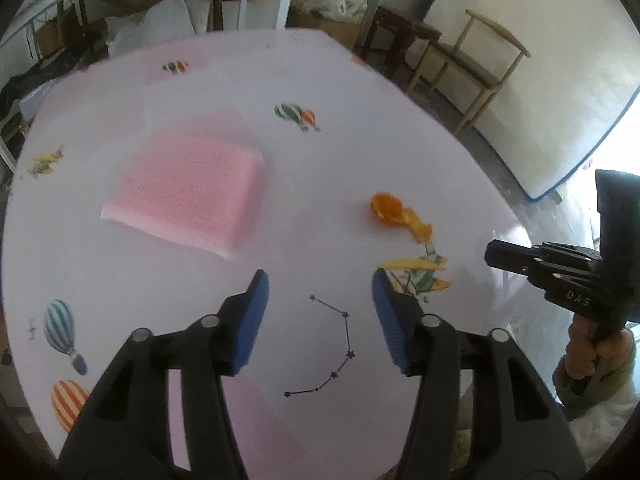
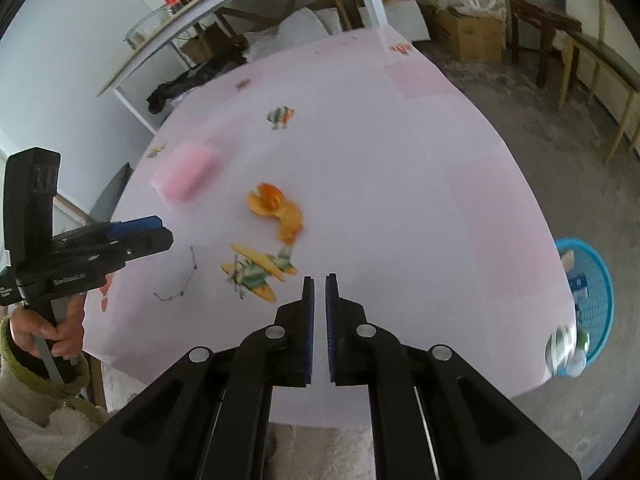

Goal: Collect trash

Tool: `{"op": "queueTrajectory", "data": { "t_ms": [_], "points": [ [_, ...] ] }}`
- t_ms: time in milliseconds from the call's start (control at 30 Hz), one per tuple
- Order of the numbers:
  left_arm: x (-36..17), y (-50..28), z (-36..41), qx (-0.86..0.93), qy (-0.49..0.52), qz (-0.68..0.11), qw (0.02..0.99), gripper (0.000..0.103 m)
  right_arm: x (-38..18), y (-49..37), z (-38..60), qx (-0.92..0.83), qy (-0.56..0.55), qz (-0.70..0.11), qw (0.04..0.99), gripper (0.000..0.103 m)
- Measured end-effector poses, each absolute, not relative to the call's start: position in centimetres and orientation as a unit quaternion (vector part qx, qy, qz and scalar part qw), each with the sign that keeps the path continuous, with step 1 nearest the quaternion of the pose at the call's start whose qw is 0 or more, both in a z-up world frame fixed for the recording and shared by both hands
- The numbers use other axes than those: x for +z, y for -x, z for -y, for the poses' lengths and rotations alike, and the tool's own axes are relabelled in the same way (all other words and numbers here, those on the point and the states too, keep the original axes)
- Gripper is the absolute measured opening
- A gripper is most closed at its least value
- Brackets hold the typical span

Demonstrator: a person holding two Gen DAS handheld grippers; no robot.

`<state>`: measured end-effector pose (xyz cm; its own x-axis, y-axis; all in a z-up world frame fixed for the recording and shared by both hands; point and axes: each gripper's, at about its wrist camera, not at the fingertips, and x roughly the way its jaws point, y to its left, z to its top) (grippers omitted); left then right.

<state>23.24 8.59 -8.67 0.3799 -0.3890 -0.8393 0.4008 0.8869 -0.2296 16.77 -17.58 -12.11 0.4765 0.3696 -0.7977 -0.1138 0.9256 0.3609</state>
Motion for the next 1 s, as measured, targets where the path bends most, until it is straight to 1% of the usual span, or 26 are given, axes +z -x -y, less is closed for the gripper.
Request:
{"op": "queueTrajectory", "data": {
  "t_ms": [33, 67, 100, 133, 167, 200, 300, 367, 467, 600, 700, 767, 833, 867, 933, 1000],
  "points": [
    [-8.0, -23.4, -9.0, -0.229, 0.000, -0.493, 0.839, 0.066, -11.9, -17.2, 17.3, 0.148, -0.126, -0.489, 0.850, 0.012],
    [-7.6, -23.6, -9.4, -0.224, 0.005, -0.485, 0.845, 0.067, -11.7, -17.6, 17.0, 0.152, -0.123, -0.487, 0.851, 0.017],
    [-7.2, -23.9, -9.8, -0.219, 0.010, -0.477, 0.851, 0.067, -11.5, -17.9, 16.7, 0.155, -0.119, -0.484, 0.853, 0.034],
    [-6.8, -24.2, -10.3, -0.214, 0.014, -0.471, 0.856, 0.069, -11.2, -18.5, 16.2, 0.158, -0.111, -0.477, 0.857, 0.047],
    [-6.5, -24.5, -10.7, -0.211, 0.017, -0.466, 0.859, 0.073, -11.0, -18.9, 15.8, 0.159, -0.105, -0.472, 0.861, 0.049],
    [-6.2, -24.8, -11.0, -0.208, 0.017, -0.461, 0.863, 0.074, -10.7, -19.2, 15.4, 0.163, -0.097, -0.466, 0.864, 0.050],
    [-5.9, -26.1, -12.3, -0.184, 0.015, -0.456, 0.871, 0.077, -10.8, -20.4, 14.0, 0.173, -0.083, -0.465, 0.864, 0.055],
    [-6.1, -27.2, -13.4, -0.169, 0.030, -0.461, 0.871, 0.080, -11.3, -21.6, 13.1, 0.175, -0.071, -0.470, 0.862, 0.055],
    [-6.9, -28.6, -14.6, -0.153, 0.068, -0.480, 0.861, 0.080, -12.0, -22.6, 11.9, 0.173, -0.046, -0.472, 0.863, 0.055],
    [-8.6, -29.2, -16.3, -0.157, 0.146, -0.511, 0.832, 0.080, -12.8, -23.4, 10.7, 0.165, -0.017, -0.475, 0.864, 0.054],
    [-9.6, -29.2, -16.7, -0.163, 0.179, -0.521, 0.819, 0.080, -13.4, -23.7, 10.3, 0.159, -0.004, -0.482, 0.861, 0.044],
    [-10.2, -29.7, -16.6, -0.161, 0.192, -0.526, 0.812, 0.080, -13.4, -23.6, 10.3, 0.155, 0.002, -0.477, 0.865, 0.040],
    [-10.6, -30.3, -16.5, -0.147, 0.206, -0.531, 0.809, 0.081, -13.4, -23.7, 10.3, 0.157, -0.002, -0.479, 0.864, 0.029],
    [-10.8, -30.7, -16.6, -0.142, 0.212, -0.531, 0.808, 0.083, -13.4, -23.7, 10.3, 0.158, -0.006, -0.480, 0.863, 0.027],
    [-11.1, -31.5, -16.4, -0.124, 0.220, -0.530, 0.810, 0.083, -13.3, -23.7, 10.4, 0.160, -0.013, -0.479, 0.863, 0.020],
    [-11.4, -32.4, -16.3, -0.106, 0.226, -0.533, 0.808, 0.083, -13.1, -23.5, 10.4, 0.161, -0.019, -0.477, 0.864, 0.015]
  ]
}}
